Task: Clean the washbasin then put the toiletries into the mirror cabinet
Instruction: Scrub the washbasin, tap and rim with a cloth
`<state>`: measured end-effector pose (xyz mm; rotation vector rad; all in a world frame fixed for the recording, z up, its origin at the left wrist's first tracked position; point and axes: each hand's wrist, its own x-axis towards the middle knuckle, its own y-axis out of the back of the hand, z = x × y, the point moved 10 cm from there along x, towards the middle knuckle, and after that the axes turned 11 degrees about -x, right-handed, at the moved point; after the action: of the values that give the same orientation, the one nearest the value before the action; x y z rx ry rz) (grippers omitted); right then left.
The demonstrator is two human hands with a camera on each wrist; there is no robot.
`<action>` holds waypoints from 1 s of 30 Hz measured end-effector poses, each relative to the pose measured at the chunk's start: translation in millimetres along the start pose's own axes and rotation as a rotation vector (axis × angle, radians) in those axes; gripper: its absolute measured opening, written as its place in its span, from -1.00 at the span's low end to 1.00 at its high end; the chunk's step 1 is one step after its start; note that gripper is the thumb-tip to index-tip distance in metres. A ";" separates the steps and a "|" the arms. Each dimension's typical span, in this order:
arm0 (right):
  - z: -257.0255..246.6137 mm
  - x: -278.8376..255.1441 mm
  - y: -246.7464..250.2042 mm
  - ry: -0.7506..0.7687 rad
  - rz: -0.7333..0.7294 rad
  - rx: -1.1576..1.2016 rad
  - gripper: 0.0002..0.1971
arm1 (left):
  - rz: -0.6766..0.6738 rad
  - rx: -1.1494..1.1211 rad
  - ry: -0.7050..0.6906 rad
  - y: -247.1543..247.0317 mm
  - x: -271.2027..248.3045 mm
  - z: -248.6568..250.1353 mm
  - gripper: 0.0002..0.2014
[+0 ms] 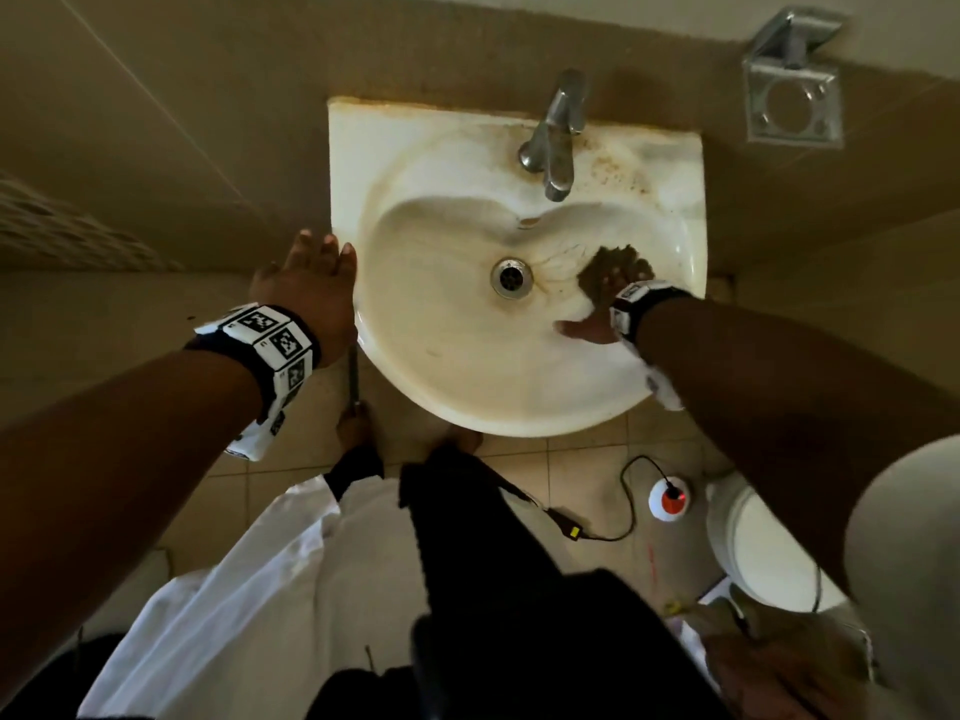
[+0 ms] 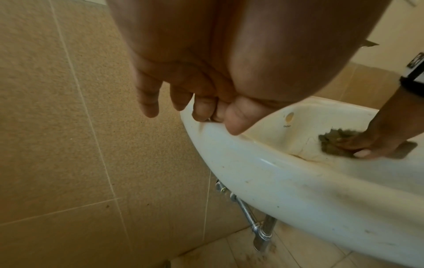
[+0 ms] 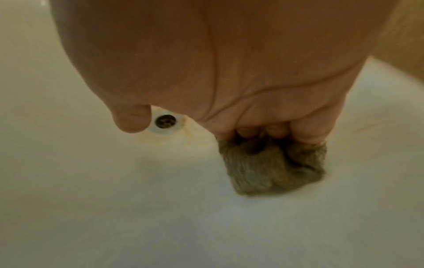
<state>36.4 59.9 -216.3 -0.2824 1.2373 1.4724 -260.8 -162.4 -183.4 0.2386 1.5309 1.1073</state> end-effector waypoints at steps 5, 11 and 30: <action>-143.2 -14.0 39.6 0.251 -0.028 0.327 0.25 | -0.021 0.008 0.010 2.3 -1.4 0.5 -0.22; -64.7 -6.0 -5.6 0.172 0.016 0.100 0.15 | -0.048 -0.002 0.031 6.2 -3.3 2.5 -0.22; -198.6 -42.1 66.1 0.597 -0.102 0.570 0.10 | -0.090 -0.008 0.001 5.8 -3.9 5.5 -0.21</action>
<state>-92.3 -109.5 -233.5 -0.4032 2.0277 0.9098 -257.3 -159.3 -175.9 0.1622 1.5236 1.0419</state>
